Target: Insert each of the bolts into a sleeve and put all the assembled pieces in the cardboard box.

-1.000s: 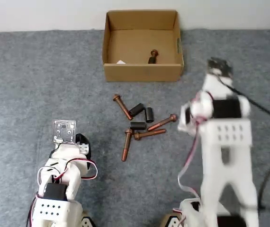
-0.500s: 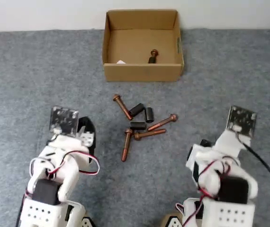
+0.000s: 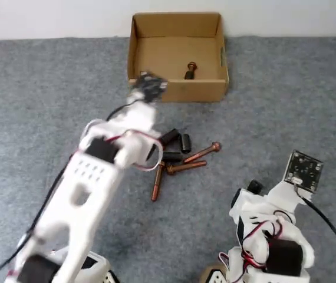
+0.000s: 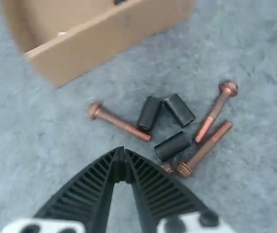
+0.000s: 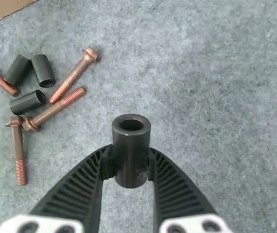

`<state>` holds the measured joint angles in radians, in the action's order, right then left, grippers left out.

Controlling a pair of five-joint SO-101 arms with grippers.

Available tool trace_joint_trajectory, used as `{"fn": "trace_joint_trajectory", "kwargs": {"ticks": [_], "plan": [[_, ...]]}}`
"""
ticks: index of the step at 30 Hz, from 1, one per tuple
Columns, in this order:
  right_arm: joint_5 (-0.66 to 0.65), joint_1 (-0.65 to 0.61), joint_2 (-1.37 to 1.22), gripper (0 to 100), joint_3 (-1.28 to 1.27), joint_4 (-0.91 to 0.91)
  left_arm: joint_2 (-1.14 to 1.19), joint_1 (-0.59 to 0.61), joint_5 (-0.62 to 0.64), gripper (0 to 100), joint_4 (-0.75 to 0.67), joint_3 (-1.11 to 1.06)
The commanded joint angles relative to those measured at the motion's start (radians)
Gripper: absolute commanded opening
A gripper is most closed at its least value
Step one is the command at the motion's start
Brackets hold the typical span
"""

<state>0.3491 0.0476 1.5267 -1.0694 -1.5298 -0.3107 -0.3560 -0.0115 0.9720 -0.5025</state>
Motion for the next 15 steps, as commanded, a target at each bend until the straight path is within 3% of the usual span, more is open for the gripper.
{"fn": "trace_joint_trajectory", "kwargs": {"ticks": [1, 10, 15], "plan": [[0.008, 0.010, 0.053, 0.8, -0.011, 0.015, 0.167, -0.055, -0.055, 1, 0.023, 0.168], [0.008, 0.005, 0.122, 0.8, -0.037, 0.021, 0.562, -0.184, -0.189, 1, 0.184, 0.605], [0.008, 0.005, 0.124, 0.8, -0.040, 0.022, 0.819, -0.215, -0.261, 4, 0.382, 0.944]]}}
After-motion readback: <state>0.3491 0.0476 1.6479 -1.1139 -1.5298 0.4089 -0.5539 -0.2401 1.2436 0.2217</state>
